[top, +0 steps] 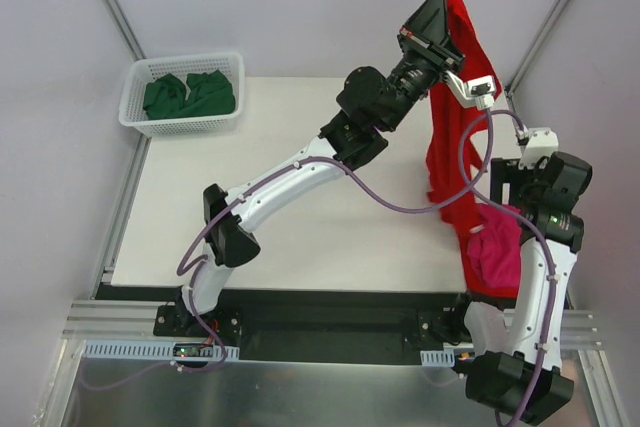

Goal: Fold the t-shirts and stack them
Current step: Flatten out the tshirt

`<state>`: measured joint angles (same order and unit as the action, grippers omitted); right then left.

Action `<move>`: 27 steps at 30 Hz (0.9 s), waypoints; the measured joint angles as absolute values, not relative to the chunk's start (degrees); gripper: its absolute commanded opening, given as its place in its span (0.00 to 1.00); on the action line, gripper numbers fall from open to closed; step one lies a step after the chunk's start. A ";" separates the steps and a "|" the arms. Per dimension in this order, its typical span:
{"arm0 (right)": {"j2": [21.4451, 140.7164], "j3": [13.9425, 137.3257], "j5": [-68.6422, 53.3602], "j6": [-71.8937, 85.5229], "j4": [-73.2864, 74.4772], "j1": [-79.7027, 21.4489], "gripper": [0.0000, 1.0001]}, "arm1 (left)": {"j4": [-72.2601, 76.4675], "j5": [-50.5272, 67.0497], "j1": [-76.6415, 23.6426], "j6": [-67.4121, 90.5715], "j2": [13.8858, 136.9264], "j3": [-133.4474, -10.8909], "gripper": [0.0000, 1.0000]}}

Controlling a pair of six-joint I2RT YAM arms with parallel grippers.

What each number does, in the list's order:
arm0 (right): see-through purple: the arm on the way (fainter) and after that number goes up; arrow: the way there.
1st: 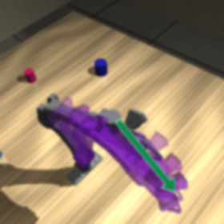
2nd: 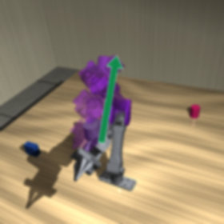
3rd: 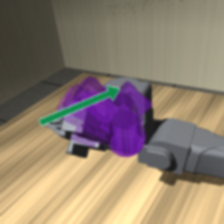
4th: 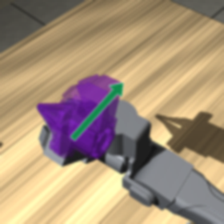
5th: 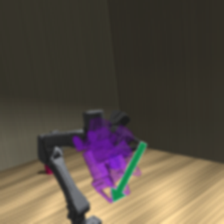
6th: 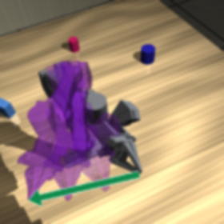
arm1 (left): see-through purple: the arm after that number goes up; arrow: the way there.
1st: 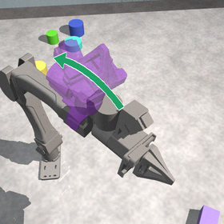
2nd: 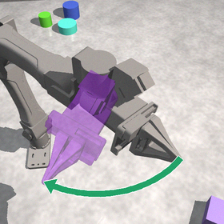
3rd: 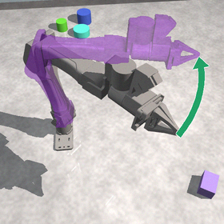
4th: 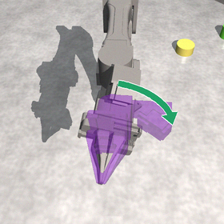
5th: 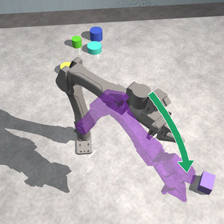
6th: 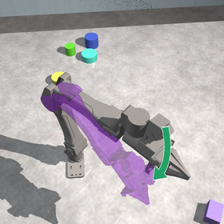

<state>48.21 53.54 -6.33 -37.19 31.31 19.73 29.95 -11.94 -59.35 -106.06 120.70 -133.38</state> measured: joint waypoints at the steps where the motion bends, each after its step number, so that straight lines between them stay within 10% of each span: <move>1: 48.25 53.54 -5.80 -37.21 31.31 20.23 0.96 | 30.37 -11.46 -59.66 -106.41 120.57 -133.95 0.00; 19: 50.65 54.06 -9.67 -36.88 34.72 21.37 0.96 | 35.07 -27.18 -40.16 -104.38 88.64 -72.25 0.00; 20: 50.65 54.17 -10.22 -36.88 34.92 21.41 0.96 | 33.71 -28.32 -37.12 -103.98 87.61 -70.52 0.21; 21: 50.65 54.30 -10.92 -36.88 35.27 21.41 0.96 | 32.12 -29.56 -34.24 -103.09 85.95 -68.10 0.99; 27: 52.01 56.16 -16.58 -36.73 37.58 21.41 0.96 | 13.65 -36.53 -25.50 -100.22 71.75 -58.26 0.99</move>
